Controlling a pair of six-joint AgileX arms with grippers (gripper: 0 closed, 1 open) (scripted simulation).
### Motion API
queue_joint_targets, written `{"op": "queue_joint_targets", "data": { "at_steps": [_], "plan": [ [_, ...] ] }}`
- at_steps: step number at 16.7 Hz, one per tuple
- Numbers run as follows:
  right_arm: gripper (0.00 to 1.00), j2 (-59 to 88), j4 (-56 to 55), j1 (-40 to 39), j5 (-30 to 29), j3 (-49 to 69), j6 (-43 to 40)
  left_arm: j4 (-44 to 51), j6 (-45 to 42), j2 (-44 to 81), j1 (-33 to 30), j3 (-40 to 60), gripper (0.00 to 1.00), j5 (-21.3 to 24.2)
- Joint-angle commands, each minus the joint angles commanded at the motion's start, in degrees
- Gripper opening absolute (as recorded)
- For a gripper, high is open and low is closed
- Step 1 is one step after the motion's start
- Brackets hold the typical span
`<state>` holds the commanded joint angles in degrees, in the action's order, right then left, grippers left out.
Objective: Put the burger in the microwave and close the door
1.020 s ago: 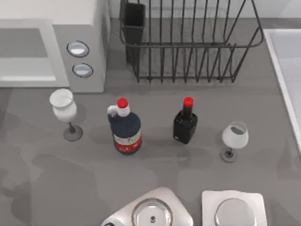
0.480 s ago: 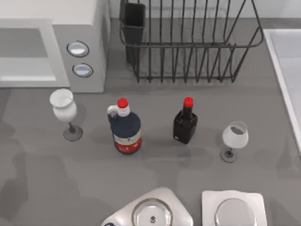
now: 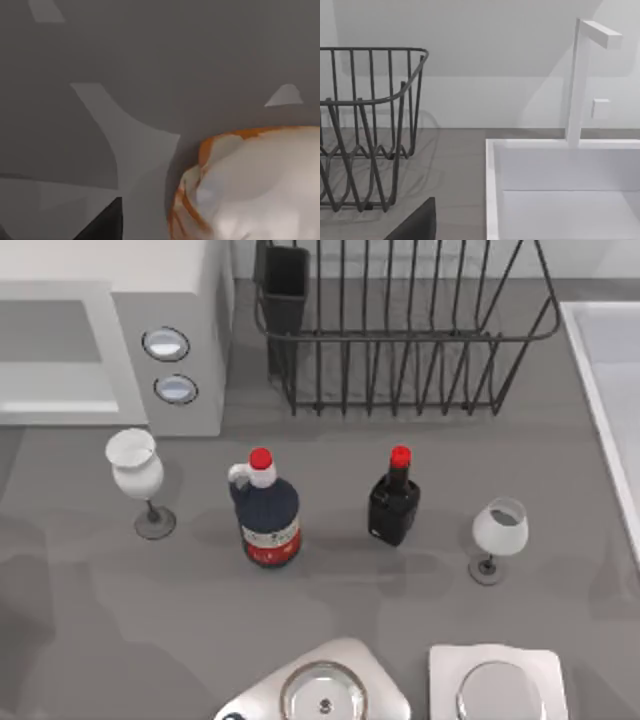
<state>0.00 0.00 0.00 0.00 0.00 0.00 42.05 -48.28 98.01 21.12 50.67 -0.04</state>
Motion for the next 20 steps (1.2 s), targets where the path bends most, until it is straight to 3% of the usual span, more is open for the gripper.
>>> {"op": "queue_joint_targets", "data": {
  "at_steps": [3, 8, 20],
  "plan": [
    [1.00, 0.0, 0.0, 0.0, 0.0, 0.0, 0.0, -6.2, -0.2, 3.3, 0.1, -3.2, 1.00, 0.0],
    [1.00, 0.0, 0.0, 0.0, 0.0, 0.0, 0.0, -7.3, -0.2, 4.1, 0.1, -3.9, 1.00, 0.0],
    [1.00, 0.0, 0.0, 0.0, 0.0, 0.0, 0.0, -7.3, -0.2, 4.1, 0.1, -3.9, 0.10, 0.0]
  ]
}}
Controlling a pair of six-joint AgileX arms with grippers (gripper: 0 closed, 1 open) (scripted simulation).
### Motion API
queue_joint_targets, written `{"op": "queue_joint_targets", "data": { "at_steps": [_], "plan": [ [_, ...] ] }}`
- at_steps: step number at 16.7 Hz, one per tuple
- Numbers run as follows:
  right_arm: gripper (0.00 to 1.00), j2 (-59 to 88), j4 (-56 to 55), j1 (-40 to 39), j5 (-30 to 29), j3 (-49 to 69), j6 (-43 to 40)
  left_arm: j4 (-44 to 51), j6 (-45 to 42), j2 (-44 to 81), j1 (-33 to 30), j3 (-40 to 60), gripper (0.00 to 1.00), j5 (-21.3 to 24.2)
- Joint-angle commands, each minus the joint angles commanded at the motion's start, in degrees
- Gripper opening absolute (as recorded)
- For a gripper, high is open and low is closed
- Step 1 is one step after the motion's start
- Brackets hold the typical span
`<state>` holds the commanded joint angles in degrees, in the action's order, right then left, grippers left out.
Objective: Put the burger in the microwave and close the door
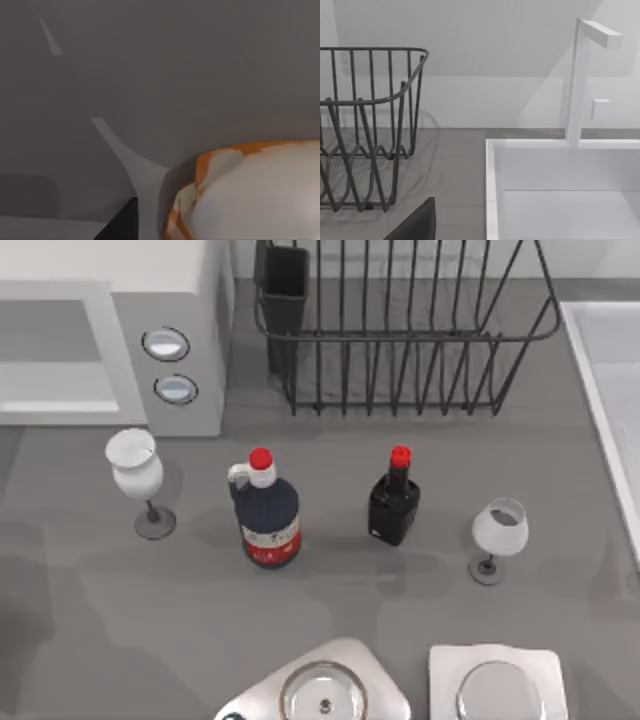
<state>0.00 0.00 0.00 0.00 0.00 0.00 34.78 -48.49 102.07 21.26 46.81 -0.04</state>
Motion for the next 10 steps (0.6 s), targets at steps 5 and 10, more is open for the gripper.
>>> {"op": "queue_joint_targets", "data": {
  "at_steps": [5, 10],
  "plan": [
    [1.00, 0.0, 0.0, 0.0, 0.0, 0.0, 0.0, 0.0, 0.0, 0.0, 0.0, 0.0, 0.00, 0.0],
    [1.00, 0.0, 0.0, 0.0, 0.0, 0.0, 0.0, 4.3, 0.4, -3.8, -0.1, 1.7, 0.00, 1.3]
  ]
}}
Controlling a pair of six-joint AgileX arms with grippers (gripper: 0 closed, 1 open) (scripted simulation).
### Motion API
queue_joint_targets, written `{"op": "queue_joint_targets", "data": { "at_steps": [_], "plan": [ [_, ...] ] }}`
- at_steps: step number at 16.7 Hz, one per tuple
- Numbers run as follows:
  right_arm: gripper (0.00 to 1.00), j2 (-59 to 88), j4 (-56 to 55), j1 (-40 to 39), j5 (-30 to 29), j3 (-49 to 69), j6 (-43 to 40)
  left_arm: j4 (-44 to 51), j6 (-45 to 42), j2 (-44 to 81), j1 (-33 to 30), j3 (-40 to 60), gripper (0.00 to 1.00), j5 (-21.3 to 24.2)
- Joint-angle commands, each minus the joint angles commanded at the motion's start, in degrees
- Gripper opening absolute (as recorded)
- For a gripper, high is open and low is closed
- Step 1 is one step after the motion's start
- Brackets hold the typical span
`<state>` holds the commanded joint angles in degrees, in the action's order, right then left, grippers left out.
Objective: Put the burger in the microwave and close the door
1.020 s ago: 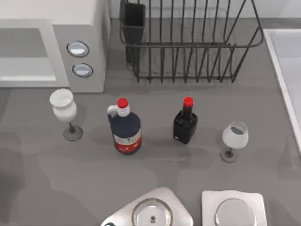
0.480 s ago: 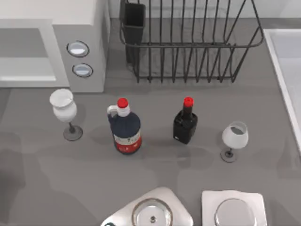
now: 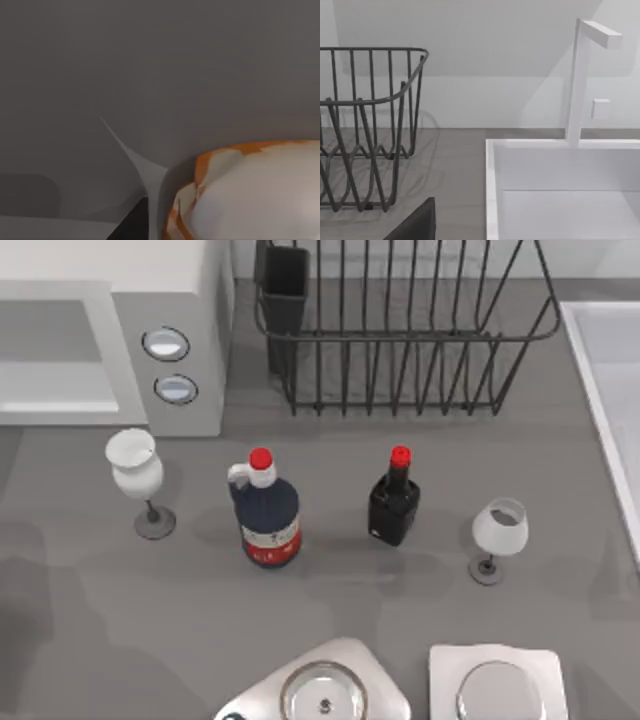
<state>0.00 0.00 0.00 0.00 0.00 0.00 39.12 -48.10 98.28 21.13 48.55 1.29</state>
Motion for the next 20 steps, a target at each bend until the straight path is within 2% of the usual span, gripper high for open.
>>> {"op": "queue_joint_targets", "data": {
  "at_steps": [4, 11, 17, 20],
  "plan": [
    [1.00, 0.0, 0.0, 0.0, 0.0, 0.0, 0.0, 4.2, -0.1, -2.0, 0.0, 3.6, 0.00, 0.0],
    [1.00, 0.0, 0.0, 0.0, 0.0, 0.0, 0.0, 22.8, 0.2, -8.2, -0.1, 13.6, 0.00, 0.0],
    [1.00, 0.0, 0.0, 0.0, 0.0, 0.0, 0.0, 24.1, 0.2, -9.1, -0.3, 14.7, 0.00, 0.0],
    [1.00, 0.0, 0.0, 0.0, 0.0, 0.0, 0.0, 20.6, 1.5, -8.4, -0.5, 14.2, 0.00, 0.4]
  ]
}}
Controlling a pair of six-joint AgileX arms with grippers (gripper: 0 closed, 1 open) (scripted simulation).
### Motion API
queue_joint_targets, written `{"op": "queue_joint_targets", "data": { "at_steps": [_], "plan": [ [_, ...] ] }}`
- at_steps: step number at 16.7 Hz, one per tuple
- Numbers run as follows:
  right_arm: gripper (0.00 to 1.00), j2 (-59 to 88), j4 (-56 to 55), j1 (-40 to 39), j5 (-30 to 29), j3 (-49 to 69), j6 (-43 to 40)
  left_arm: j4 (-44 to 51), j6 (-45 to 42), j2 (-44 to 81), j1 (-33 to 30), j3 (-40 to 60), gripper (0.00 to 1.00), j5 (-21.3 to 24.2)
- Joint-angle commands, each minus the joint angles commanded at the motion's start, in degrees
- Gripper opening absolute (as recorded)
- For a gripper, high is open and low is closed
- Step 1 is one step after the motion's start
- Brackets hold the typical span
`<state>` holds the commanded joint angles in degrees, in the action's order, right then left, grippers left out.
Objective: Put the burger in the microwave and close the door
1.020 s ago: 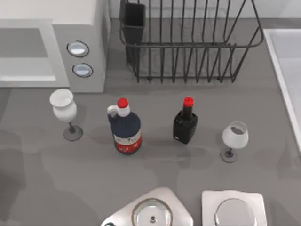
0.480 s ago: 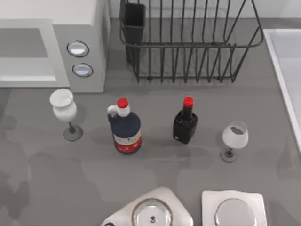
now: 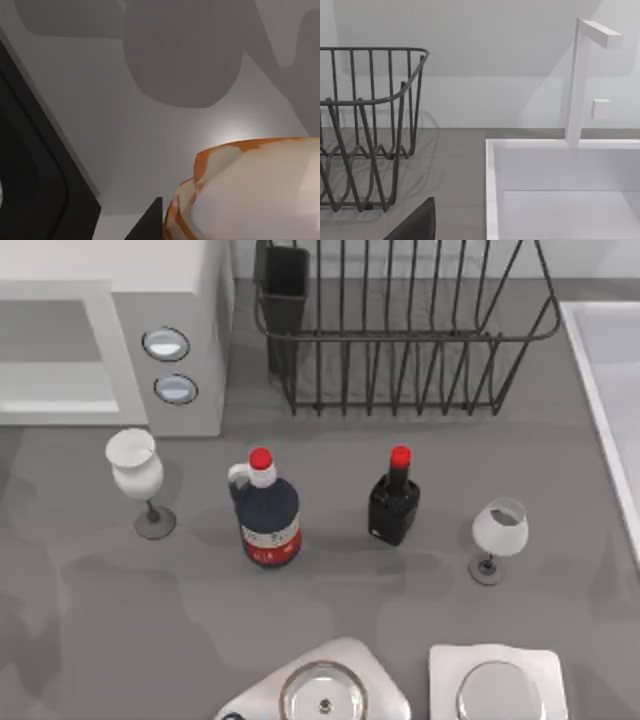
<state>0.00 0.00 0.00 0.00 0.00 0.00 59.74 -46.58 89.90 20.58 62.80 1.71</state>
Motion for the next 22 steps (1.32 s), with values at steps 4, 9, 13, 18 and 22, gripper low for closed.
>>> {"op": "queue_joint_targets", "data": {
  "at_steps": [4, 9, 13, 18, 22],
  "plan": [
    [1.00, 0.0, 0.0, 0.0, 0.0, 0.0, 0.0, -11.9, 4.4, 2.7, -0.7, -1.5, 0.00, 1.5],
    [1.00, 0.0, 0.0, 0.0, 0.0, 0.0, 0.0, -34.8, 12.8, 8.0, -2.1, -4.6, 0.00, 4.4],
    [1.00, 0.0, 0.0, 0.0, 0.0, 0.0, 0.0, -56.0, 20.5, 13.1, -3.4, -7.6, 0.00, 7.0],
    [1.00, 0.0, 0.0, 0.0, 0.0, 0.0, 0.0, -81.9, 29.9, 19.8, -4.9, -11.7, 0.00, 10.2],
    [1.00, 0.0, 0.0, 0.0, 0.0, 0.0, 0.0, -98.7, 35.9, 24.5, -5.8, -14.6, 0.00, 12.1]
  ]
}}
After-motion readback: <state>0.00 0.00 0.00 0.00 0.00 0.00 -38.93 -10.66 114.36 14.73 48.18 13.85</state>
